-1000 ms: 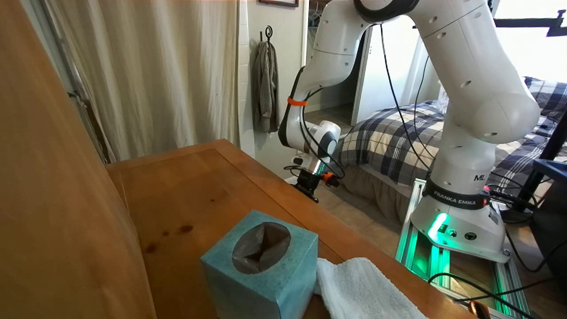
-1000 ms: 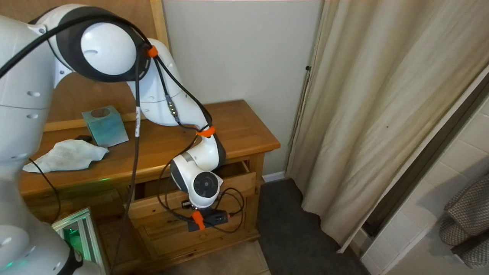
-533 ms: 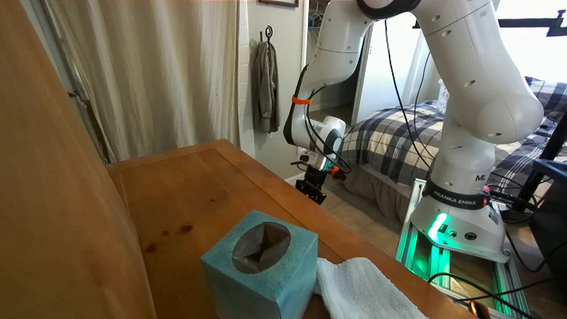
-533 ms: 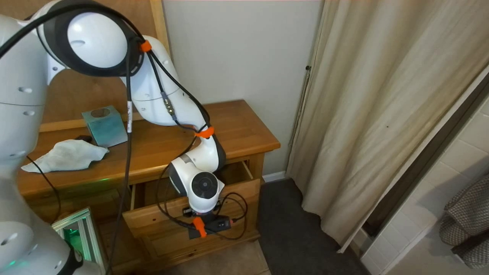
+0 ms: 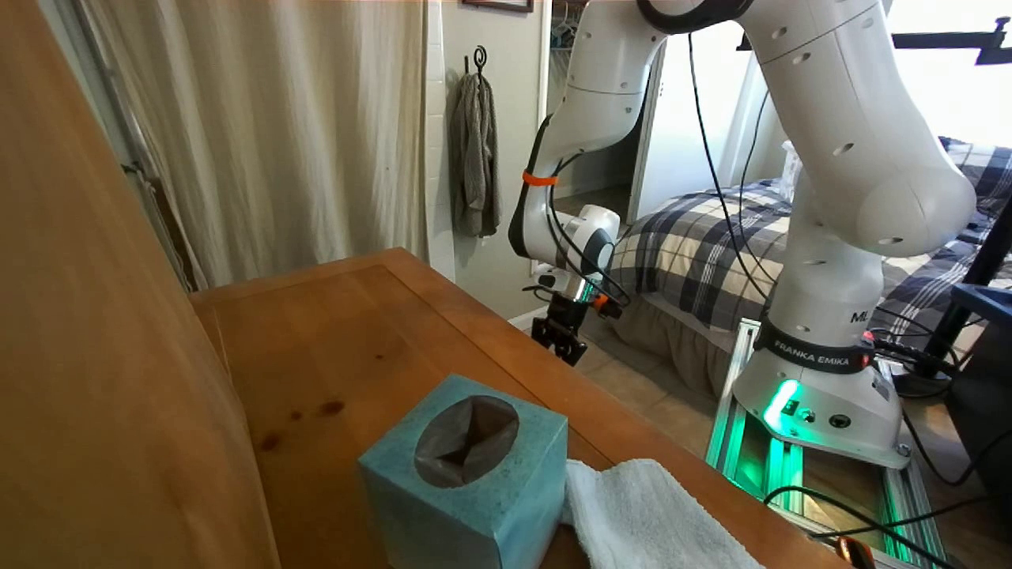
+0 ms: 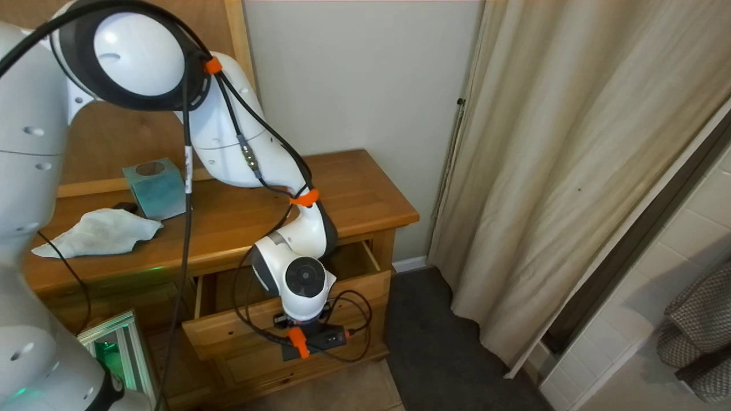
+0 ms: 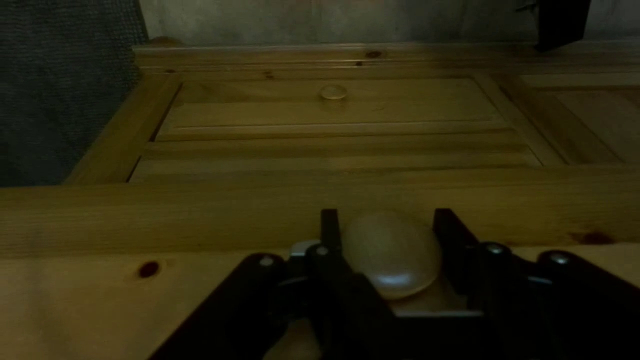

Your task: Open the first top drawer

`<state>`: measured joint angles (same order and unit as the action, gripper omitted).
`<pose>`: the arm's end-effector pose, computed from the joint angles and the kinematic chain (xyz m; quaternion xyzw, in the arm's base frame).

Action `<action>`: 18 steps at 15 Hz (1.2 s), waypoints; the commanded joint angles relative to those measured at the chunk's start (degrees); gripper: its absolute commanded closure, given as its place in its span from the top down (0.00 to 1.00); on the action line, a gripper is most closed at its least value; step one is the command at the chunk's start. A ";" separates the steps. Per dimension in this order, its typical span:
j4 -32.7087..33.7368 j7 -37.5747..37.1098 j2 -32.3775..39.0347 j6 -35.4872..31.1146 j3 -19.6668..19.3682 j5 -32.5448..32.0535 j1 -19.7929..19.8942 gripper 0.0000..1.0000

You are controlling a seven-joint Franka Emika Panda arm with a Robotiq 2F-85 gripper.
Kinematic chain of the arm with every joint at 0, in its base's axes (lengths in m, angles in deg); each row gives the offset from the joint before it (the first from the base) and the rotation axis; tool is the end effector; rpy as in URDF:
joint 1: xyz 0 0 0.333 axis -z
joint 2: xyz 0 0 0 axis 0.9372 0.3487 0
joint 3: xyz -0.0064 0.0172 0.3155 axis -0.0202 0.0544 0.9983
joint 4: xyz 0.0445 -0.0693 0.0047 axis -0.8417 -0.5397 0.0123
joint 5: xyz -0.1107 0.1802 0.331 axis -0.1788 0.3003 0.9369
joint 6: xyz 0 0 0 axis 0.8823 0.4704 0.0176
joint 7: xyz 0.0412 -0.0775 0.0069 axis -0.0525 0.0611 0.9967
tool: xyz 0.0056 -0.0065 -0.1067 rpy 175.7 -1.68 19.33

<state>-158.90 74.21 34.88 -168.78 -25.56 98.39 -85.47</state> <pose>0.3839 -0.0323 0.0628 -0.8100 -0.5545 -0.1509 0.1168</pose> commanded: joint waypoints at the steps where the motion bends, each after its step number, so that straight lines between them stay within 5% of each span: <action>1: -0.08 0.00 0.00 0.00 -0.32 0.00 -0.17 0.50; 14: -0.39 0.01 -0.08 -0.01 -1.09 0.00 -0.42 0.50; 15: -0.39 0.01 -0.08 0.00 -1.09 0.00 -0.42 0.25; 18: 1.10 0.41 1.06 0.38 -1.83 -0.38 0.42 0.25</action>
<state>-159.03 73.88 35.76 -168.69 -26.54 98.40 -85.87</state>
